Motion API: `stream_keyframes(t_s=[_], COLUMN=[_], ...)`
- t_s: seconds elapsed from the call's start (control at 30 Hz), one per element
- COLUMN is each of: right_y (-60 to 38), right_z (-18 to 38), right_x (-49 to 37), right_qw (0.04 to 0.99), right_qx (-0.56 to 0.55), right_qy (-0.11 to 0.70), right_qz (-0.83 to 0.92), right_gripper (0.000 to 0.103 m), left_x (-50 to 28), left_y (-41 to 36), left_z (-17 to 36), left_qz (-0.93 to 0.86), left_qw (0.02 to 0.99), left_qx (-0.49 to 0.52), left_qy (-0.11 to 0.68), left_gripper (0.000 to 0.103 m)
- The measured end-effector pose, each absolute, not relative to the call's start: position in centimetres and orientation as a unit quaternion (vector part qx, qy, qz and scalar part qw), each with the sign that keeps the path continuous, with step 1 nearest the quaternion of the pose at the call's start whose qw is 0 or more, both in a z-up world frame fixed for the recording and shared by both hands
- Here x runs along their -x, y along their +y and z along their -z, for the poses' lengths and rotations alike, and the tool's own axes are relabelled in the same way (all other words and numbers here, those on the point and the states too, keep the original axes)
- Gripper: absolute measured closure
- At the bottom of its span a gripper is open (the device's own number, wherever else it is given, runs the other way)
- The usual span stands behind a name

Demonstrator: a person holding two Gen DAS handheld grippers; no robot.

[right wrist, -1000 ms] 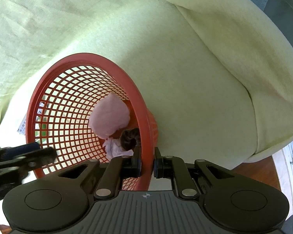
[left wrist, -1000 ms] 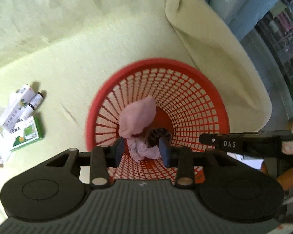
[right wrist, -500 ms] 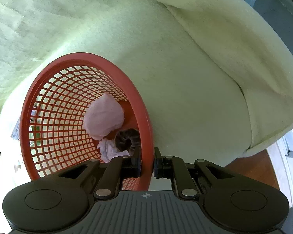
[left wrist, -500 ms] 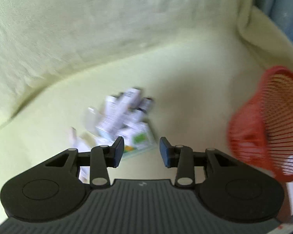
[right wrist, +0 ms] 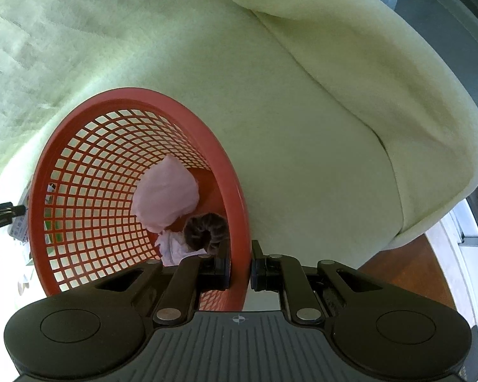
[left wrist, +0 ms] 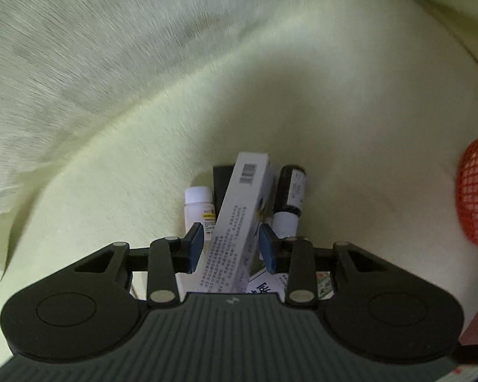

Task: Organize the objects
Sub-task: 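Grasp the white medicine box with the left tool, then lower the white box into the basket and open the left tool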

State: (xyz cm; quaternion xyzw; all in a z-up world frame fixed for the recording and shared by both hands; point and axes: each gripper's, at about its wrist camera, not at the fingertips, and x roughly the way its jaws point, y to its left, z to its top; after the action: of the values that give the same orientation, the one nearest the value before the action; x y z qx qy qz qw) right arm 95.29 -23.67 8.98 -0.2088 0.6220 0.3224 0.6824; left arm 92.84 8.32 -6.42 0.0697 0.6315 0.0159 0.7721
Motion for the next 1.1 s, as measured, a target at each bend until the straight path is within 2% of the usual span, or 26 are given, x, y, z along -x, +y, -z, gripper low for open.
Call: stream_keyframes(t_s=[0.17,0.23,0.47,0.63,0.93,1.1], right_y=[-23.8,-24.0,-23.9,-23.8,-23.7,-23.8], right_z=[-9.0,-9.0,-9.1,-9.0,-9.5,-9.5], right_x=[-95.1,-95.1,-95.0,-94.9,-94.0,-93.8], right_qw=[0.685,0.686,0.682,0.681,0.678,0.675], right_qx=[0.203,0.201,0.204,0.207,0.224,0.231], right_qy=[0.624,0.624,0.625,0.622,0.608,0.604], right_qz=[-0.317,-0.316,-0.320,-0.326,-0.349,-0.354], right_gripper=[0.095,0.095,0.095,0.095,0.094,0.094], left_x=[-92.7,-92.4,-91.3,-89.6,-86.3,-86.8], left_y=[7.7,7.3,6.0,4.1,-3.0,-7.3], left_z=[7.4,7.0,3.8,-0.1,-10.0,-12.5], left_qz=[-0.008,-0.005,-0.025,-0.053,-0.026,0.008], left_qw=[0.767,0.771,0.787,0.784,0.801,0.808], left_qx=[-0.082,-0.086,-0.067,-0.021,0.072,0.087], left_qy=[0.636,0.631,0.613,0.618,0.594,0.582], left_gripper=[0.075,0.082,0.082,0.082,0.082,0.082])
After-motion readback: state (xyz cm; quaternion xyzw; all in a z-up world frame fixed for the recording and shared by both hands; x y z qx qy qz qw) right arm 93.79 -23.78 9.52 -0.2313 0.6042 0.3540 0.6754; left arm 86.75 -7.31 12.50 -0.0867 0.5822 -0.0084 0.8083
